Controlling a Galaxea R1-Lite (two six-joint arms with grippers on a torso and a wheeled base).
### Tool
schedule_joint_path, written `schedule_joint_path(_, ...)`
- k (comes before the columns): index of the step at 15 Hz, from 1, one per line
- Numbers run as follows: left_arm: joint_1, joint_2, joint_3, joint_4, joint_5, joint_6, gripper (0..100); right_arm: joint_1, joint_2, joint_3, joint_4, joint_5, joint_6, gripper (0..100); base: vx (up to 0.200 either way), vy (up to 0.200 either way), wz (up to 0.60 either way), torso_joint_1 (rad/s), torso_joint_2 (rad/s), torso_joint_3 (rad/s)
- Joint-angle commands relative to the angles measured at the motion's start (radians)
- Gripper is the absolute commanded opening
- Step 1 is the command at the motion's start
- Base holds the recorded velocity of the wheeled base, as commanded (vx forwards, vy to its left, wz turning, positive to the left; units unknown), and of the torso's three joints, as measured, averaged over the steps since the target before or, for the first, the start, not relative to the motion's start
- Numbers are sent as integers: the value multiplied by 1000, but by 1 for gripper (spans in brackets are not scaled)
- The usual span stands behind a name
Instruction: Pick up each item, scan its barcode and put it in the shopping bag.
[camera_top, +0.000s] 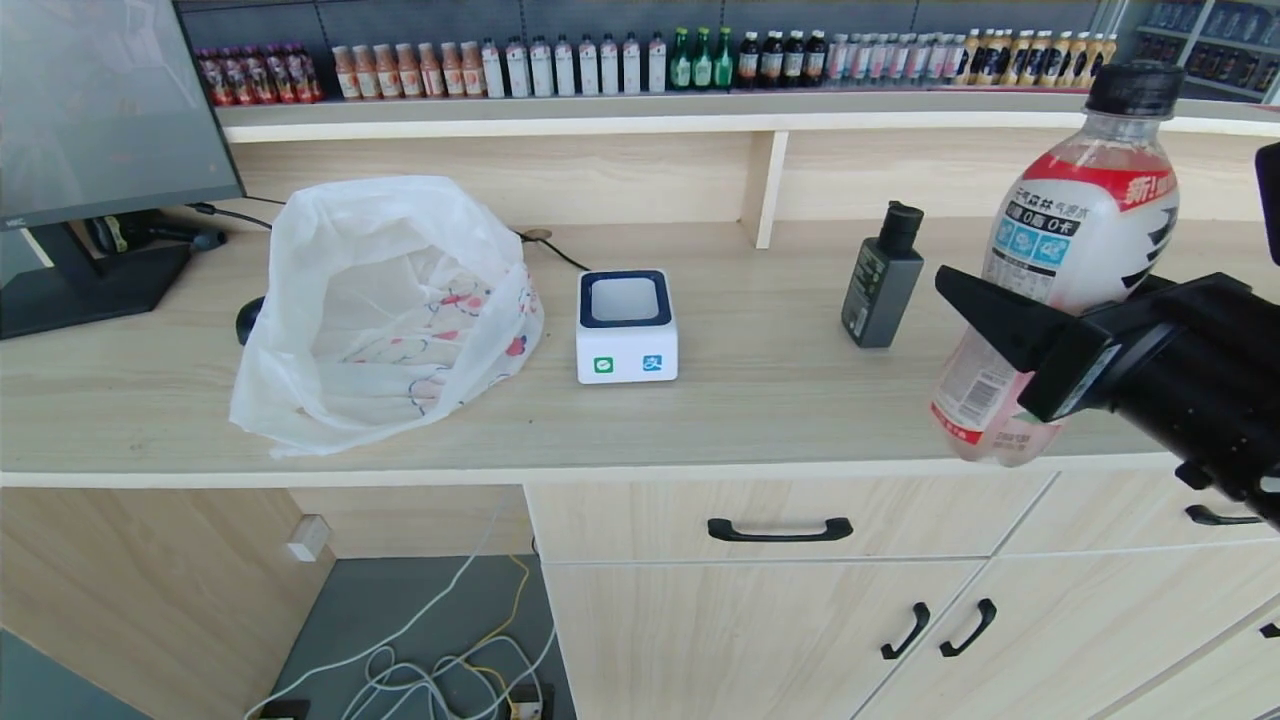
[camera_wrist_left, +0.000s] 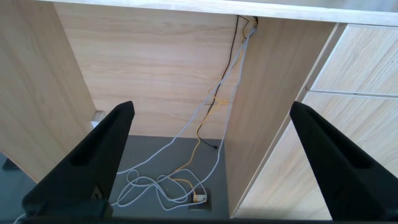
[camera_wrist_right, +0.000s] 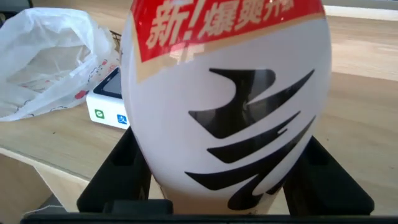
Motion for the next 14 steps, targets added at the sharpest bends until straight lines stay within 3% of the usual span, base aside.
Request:
schedule_joint_path(1,0,0,0,-1,1,0,100,1,-11,17,0,30,26,0,0,0,0,0,0,0)
schedule_joint_path(5,0,0,0,-1,1,0,100,-1,-17,31,-3,235,221,0,0,0,0,0,0,0)
schedule_joint_path(11,0,0,0,-1,1,0,100,-8,-10,75,-33,519,389,0,0,0,0,0,0,0)
schedule_joint_path(14,0,0,0,-1,1,0,100,-7,10,67,-33,590,454,0,0,0,0,0,0,0)
